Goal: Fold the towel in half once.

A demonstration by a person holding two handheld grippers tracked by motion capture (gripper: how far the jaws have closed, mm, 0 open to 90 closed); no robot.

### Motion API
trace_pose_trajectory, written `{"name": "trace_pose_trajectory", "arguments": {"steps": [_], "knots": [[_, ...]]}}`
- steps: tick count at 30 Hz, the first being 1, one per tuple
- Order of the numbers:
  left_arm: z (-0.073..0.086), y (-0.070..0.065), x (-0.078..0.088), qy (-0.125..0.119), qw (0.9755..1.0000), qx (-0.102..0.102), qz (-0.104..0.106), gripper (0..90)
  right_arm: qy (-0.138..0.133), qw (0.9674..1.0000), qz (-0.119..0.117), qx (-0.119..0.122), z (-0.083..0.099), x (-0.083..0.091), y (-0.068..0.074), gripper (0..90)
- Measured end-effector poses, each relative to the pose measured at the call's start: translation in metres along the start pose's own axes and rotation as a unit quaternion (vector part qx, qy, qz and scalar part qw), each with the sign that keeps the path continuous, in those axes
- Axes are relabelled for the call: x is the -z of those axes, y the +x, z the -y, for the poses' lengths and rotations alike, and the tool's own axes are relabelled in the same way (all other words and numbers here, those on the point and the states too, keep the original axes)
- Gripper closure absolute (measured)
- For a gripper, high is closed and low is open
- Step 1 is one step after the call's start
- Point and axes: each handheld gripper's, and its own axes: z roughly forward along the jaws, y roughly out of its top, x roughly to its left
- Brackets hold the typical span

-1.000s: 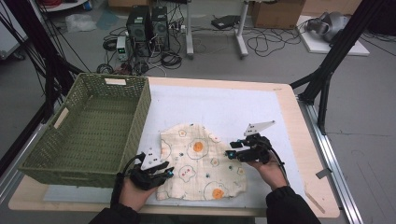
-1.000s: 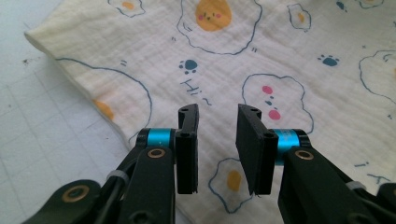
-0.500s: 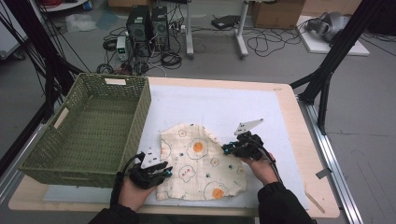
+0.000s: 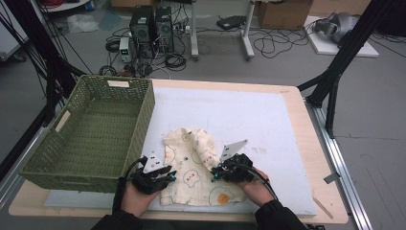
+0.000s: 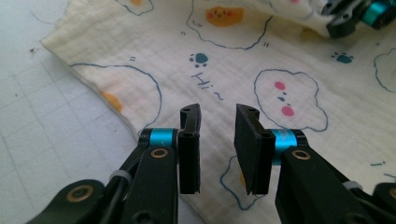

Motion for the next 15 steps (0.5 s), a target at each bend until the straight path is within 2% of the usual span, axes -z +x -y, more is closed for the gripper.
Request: {"name": "trace_pose_trajectory", "arguments": {"steps": [1, 4, 7, 9, 11, 15], "knots": [[0.000, 0.000, 0.000, 0.000, 1.0000, 0.001, 0.000, 70.7, 0.001, 1.0000, -0.001, -0.001, -0.001, 0.001, 0.001, 77.4], [0.000, 0.000, -0.001, 0.004, 1.0000, 0.003, 0.000, 70.6, -0.025, 0.9996, -0.003, 0.008, -0.010, 0.013, 0.002, 74.6], [0.000, 0.001, -0.002, 0.008, 1.0000, 0.002, -0.002, 70.5, -0.045, 0.9989, 0.009, 0.007, -0.020, 0.024, -0.007, 74.7], [0.001, 0.001, -0.002, 0.009, 1.0000, 0.002, -0.002, 70.5, -0.060, 0.9979, 0.017, -0.015, -0.022, 0.028, -0.020, 76.7], [0.001, 0.001, -0.002, 0.009, 1.0000, 0.002, -0.002, 70.5, -0.064, 0.9971, 0.027, -0.030, -0.021, 0.030, -0.033, 77.9], [0.001, 0.001, -0.002, 0.008, 1.0000, 0.000, -0.003, 70.5, -0.076, 0.9948, 0.036, -0.058, -0.014, 0.032, -0.049, 80.3]]}}
